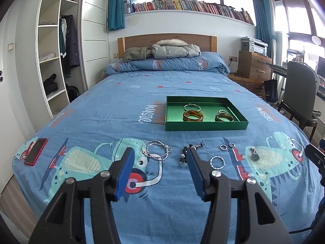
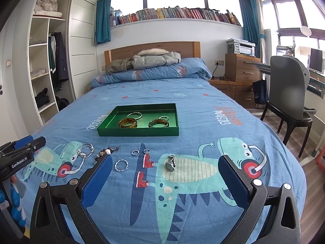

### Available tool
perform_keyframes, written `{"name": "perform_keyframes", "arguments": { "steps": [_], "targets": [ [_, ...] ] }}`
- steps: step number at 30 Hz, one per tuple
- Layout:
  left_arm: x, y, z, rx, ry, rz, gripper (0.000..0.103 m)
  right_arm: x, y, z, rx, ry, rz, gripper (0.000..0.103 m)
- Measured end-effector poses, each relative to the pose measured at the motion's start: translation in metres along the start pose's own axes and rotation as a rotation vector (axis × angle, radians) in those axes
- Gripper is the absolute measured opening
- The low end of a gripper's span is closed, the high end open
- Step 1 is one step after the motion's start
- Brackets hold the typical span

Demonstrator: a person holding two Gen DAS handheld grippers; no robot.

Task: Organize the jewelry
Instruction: 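Grasp the twisted silver hoop with the left tool while the right tool grasps the silver watch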

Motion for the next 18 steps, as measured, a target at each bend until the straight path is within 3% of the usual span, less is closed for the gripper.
{"name": "perform_keyframes", "arguments": {
  "steps": [4,14,18],
  "targets": [
    [-0.012,-0.008,-0.019,-0.045,0.068,-0.006,0.051,-0.008,-0.006,-0.016,0.018,0.031,-0.019,0.099],
    [-0.038,-0.054,-0.094,-0.158,0.236,-0.049,0.051,-0.038,-0.023,-0.089,0.076,0.176,-0.08,0.069],
    [-0.045,-0.073,-0.124,-0.183,0.277,-0.066,0.05,-0.043,-0.025,-0.124,0.105,0.217,-0.093,0.066]
  ]
}}
Point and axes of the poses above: each gripper's, at about its wrist camera, not at the fingertips, and z roughly against the way its jaws point, y to its left, x to its top, the point moved 4 cm from there along -z, roughly the way its jaws point, and after that the axes turned 10 degrees about z, right-handed, at the moved point
